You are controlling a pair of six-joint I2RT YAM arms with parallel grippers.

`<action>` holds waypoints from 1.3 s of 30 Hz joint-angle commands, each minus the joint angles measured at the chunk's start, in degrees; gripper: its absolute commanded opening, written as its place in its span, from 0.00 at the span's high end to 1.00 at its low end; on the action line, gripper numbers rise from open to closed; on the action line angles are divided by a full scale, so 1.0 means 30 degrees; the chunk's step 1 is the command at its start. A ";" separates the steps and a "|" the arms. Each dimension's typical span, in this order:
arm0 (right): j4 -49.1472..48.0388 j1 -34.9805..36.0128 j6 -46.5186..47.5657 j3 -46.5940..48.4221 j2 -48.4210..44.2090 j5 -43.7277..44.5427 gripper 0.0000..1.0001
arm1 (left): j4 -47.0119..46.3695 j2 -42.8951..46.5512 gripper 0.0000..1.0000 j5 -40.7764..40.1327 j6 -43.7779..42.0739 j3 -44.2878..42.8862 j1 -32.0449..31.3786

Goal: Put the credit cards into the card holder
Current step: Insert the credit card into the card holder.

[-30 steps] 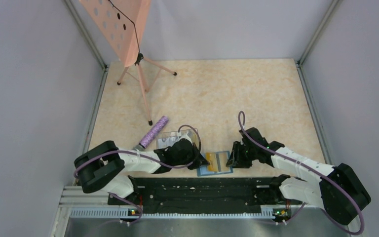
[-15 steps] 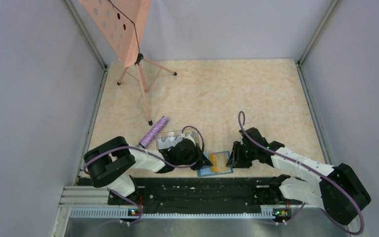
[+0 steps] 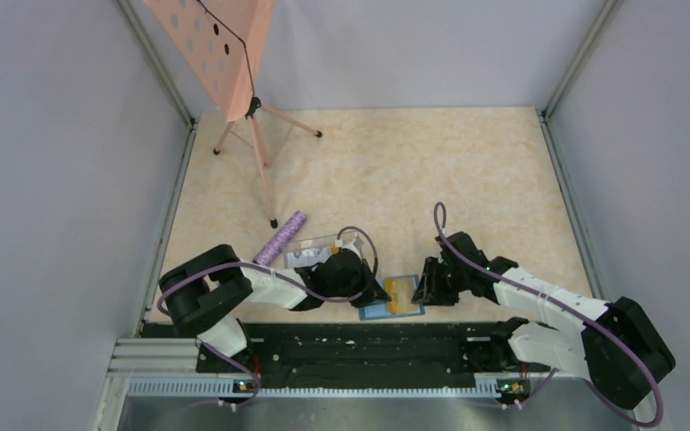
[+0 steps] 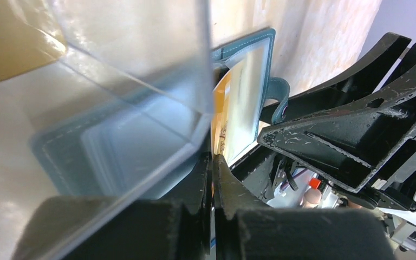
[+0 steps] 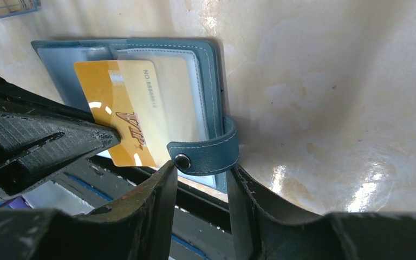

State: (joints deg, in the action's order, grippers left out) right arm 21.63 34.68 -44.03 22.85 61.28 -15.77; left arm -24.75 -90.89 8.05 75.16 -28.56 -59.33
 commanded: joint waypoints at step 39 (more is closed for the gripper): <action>-0.0445 -0.0104 0.0352 0.0058 0.0321 -0.0279 0.62 | 1.0937 -0.4068 0.62 0.0597 -0.6723 -0.9744 -0.0985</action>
State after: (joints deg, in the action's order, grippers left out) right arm 21.21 34.68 -43.62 22.74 61.58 -16.60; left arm 12.12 -100.31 7.55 55.24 -56.12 -61.54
